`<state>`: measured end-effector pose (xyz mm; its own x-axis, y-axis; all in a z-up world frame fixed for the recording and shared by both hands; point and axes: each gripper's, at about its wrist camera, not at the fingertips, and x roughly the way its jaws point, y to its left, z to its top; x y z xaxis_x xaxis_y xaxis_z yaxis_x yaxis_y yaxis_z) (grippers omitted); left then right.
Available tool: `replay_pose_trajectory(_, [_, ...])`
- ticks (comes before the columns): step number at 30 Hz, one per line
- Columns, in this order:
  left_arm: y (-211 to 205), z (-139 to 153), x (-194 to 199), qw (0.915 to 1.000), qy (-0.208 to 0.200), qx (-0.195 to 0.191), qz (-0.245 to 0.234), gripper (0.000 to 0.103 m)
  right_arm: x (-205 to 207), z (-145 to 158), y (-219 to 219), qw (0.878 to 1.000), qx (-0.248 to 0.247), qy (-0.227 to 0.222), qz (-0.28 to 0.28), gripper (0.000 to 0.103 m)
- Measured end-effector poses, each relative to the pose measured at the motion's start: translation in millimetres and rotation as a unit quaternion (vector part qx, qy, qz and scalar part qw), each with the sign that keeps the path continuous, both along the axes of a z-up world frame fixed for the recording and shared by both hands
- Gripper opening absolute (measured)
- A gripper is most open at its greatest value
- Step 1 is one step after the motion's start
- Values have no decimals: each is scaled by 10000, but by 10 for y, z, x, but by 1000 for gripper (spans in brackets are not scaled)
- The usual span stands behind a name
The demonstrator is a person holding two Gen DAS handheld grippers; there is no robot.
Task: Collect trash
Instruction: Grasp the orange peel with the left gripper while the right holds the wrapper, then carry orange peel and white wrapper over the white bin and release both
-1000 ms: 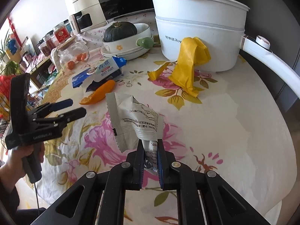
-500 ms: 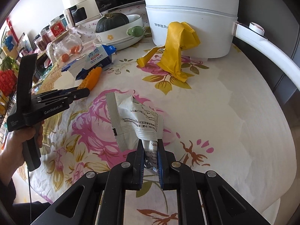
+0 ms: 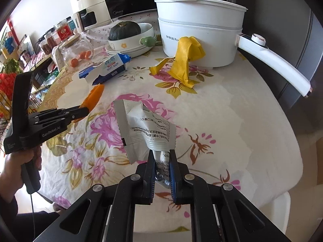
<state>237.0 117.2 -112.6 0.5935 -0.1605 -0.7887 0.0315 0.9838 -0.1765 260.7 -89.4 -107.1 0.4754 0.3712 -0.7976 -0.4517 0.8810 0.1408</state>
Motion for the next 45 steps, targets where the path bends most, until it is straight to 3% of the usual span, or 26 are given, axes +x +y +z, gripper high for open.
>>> replay_pose_trajectory(13, [-140,257,-782,9998,24,-153,-124,13,-653,185,-326,9996,55,3,-268,12])
replay_pose_trajectory(22, [-278,285,-1083,9990,54,-385,-202,13,-892,82,-723,9976,258,255,-584,12])
replay_pose_trajectory(35, [-969,256,-1085,9924,136,-656,-1033,13,-919,-187,-1366,9899,221,746,-1182,13])
replay_pose_trajectory(45, [-1823,152,-917,9790,324,-806,-1842,13,-973,-404,-1995,9792,181,1073,-1714,13])
